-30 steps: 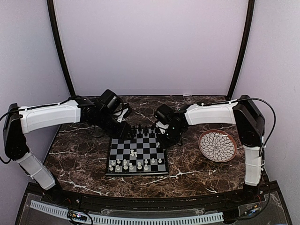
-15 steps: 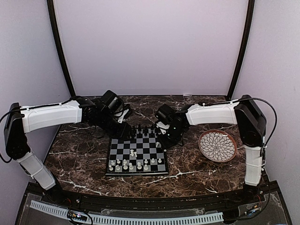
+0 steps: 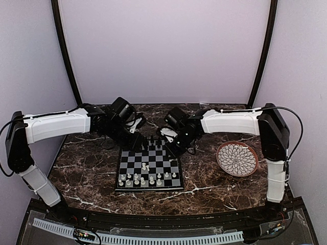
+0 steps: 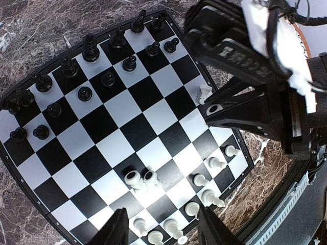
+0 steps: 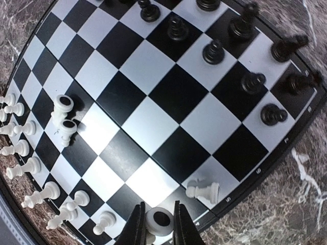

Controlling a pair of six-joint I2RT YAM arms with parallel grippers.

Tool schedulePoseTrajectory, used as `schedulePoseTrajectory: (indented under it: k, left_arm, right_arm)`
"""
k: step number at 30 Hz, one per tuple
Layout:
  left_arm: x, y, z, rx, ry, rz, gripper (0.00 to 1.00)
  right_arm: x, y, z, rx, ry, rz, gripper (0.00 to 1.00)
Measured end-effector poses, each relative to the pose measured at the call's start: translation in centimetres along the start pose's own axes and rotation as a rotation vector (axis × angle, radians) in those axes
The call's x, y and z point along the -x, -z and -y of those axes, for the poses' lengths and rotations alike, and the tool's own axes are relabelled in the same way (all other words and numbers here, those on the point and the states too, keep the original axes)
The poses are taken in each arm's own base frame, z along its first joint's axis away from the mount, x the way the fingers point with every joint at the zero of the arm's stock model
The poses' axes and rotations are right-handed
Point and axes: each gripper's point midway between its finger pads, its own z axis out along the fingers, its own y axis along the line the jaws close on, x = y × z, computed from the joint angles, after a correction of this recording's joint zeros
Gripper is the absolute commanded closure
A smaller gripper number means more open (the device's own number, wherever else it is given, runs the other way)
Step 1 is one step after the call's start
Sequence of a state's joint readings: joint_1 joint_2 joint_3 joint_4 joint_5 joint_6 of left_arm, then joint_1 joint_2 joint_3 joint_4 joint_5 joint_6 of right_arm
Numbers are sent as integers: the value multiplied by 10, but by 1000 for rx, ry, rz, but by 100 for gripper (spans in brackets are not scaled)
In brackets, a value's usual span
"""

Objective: Set up the chess pieces on the board
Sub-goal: Pick up the rook from the chessboard, then place the rook on the chessboard.

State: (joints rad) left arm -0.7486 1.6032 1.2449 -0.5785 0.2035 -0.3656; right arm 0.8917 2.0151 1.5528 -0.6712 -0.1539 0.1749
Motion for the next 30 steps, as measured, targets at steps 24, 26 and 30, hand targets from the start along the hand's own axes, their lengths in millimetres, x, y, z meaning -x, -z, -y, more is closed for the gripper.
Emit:
schedulePoseTrajectory:
  k: [24, 26, 30]
  left_arm:
    - [0, 0, -3, 9, -9, -3, 51]
    - [-1, 0, -3, 9, -9, -3, 51]
    - [-1, 0, -3, 8, -8, -3, 51]
  right_arm:
    - [-13, -32, -11, -13, 151, -70, 70]
    - [-16, -32, -11, -23, 159, -73, 69]
    - [-21, -30, -10, -40, 165, -79, 69]
